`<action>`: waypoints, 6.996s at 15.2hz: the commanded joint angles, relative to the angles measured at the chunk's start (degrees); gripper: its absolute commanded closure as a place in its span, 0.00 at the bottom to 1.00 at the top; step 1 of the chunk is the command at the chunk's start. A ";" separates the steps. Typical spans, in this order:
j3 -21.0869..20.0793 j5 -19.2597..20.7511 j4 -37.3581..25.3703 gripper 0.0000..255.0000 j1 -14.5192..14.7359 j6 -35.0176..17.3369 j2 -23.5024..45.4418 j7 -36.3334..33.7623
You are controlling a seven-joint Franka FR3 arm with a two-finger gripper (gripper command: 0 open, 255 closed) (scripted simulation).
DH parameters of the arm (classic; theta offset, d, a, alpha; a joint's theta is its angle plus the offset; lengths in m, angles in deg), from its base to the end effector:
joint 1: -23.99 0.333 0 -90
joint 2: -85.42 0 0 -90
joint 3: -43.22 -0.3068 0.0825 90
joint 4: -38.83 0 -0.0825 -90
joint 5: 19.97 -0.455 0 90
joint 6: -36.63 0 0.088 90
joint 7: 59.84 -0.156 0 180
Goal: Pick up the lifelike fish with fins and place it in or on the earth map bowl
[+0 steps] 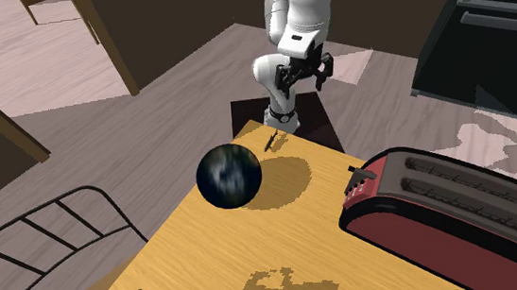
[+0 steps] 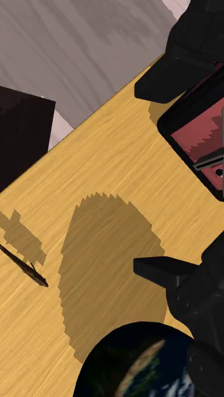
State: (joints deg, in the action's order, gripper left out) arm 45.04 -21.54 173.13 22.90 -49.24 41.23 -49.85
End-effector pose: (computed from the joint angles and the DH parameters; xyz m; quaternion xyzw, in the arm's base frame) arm 0.3764 -0.0157 0.5301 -0.9968 -0.0671 0.0342 0.0286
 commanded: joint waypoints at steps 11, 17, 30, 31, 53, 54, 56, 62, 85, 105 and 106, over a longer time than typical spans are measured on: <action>-0.76 2.55 19.33 0.00 -8.63 -16.28 -2.66 -13.61; -1.13 4.34 29.37 0.00 -14.44 -27.01 -1.69 -21.86; -1.11 6.05 38.13 0.00 -18.26 -41.61 4.30 -26.44; -1.11 6.05 38.13 0.00 -18.26 -41.61 4.31 -26.44; -1.14 5.65 34.90 1.00 -18.04 -33.48 -0.60 -26.00; -1.15 5.60 34.38 1.00 -18.01 -32.40 -1.16 -25.95; -1.17 5.51 33.30 1.00 -17.97 -30.29 -2.19 -25.84; -1.25 5.28 29.74 1.00 -17.87 -24.38 -4.55 -25.56; -1.56 4.80 12.87 1.00 -17.76 -5.70 -6.38 -24.65; 5.15 6.69 -18.79 1.00 -19.80 -14.44 33.47 -16.87; 5.43 6.49 -21.14 1.00 -19.91 -14.39 35.76 -16.37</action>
State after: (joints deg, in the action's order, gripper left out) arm 50.31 -14.79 154.43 2.98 -63.41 74.30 -66.50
